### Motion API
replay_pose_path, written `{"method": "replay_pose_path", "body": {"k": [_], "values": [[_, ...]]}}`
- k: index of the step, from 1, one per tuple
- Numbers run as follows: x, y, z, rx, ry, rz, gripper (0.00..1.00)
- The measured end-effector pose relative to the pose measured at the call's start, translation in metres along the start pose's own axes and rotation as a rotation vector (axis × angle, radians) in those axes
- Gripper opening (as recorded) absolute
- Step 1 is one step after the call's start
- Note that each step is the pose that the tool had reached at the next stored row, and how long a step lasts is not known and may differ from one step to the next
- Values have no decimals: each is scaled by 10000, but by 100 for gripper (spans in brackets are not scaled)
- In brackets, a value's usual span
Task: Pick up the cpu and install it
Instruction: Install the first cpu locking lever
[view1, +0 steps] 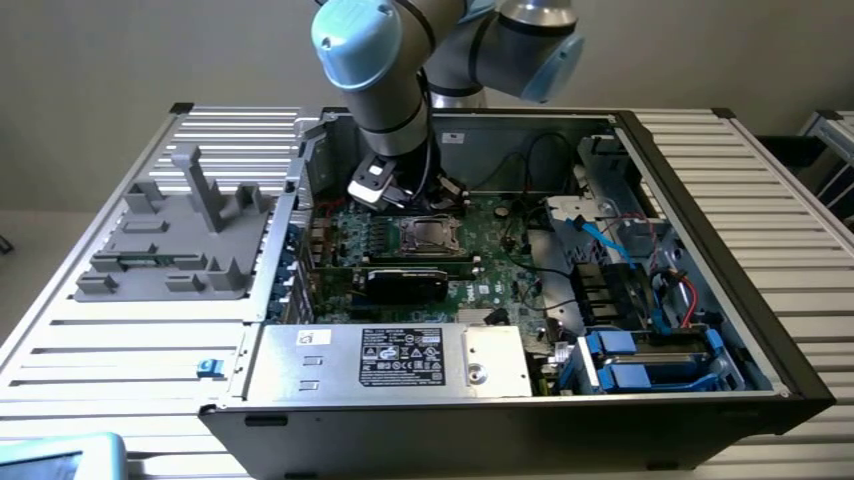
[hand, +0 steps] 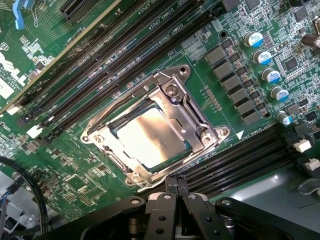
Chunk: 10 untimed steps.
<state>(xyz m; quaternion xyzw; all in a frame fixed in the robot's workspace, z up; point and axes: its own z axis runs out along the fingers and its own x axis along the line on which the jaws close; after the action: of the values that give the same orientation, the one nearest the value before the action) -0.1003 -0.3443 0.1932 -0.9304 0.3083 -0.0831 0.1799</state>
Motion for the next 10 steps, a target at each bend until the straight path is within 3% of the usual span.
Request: {"method": "replay_pose_path", "body": {"k": [5, 10], "values": [[0, -3, -8, -50, -41, 15, 11], [2, -5, -9, -105, -24, 4, 11]]}}
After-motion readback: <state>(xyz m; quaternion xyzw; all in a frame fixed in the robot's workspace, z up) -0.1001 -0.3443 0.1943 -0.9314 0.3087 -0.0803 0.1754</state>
